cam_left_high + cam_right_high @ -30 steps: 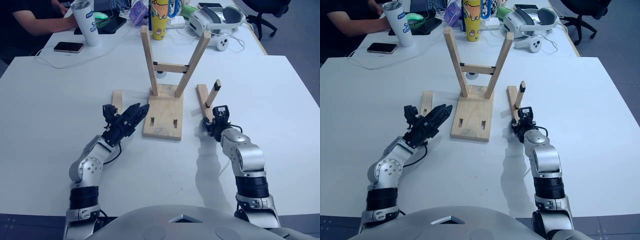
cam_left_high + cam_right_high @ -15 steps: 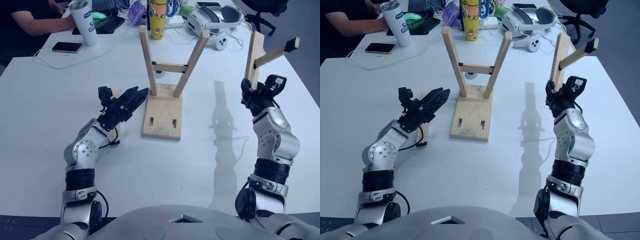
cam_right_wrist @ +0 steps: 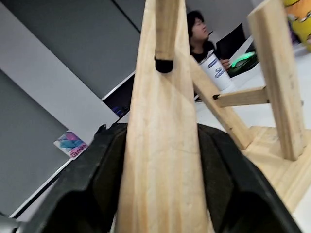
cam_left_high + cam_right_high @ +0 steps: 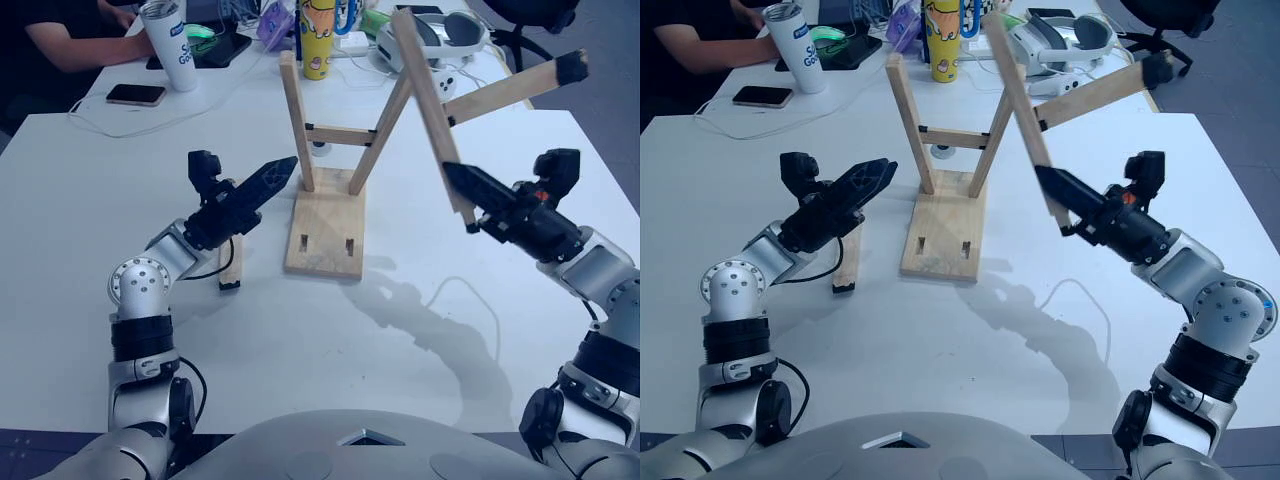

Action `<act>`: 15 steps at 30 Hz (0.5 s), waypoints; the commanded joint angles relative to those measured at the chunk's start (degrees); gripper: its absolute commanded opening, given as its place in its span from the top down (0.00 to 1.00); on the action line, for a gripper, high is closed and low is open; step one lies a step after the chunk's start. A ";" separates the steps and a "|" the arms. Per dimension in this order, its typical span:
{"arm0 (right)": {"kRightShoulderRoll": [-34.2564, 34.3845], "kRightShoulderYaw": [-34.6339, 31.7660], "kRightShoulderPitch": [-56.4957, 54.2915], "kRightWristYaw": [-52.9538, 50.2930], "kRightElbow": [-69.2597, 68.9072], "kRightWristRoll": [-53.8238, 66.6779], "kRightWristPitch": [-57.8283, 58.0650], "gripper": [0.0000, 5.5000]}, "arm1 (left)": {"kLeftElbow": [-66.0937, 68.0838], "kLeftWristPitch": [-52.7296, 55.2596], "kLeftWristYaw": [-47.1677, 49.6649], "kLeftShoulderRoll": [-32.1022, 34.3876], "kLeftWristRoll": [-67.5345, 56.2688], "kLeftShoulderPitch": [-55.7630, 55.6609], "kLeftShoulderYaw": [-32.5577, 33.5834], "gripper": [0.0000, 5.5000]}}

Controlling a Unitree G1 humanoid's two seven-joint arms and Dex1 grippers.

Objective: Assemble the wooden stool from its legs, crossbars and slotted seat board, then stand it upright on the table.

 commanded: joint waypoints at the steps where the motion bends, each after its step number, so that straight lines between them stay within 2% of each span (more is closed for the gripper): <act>1: 0.34 6.03 2.52 3.95 -2.00 4.67 2.64 0.63 | 3.87 5.91 0.16 0.36 -4.69 -2.21 0.71 0.03; 9: -2.76 12.38 5.96 10.41 -1.77 5.24 3.91 0.63 | 3.09 7.98 0.26 -0.70 -4.51 0.48 -1.06 0.03; 15: -3.92 16.66 8.12 13.82 -3.00 0.97 1.43 0.63 | 2.02 7.77 -0.35 -0.73 -3.79 0.28 -2.34 0.03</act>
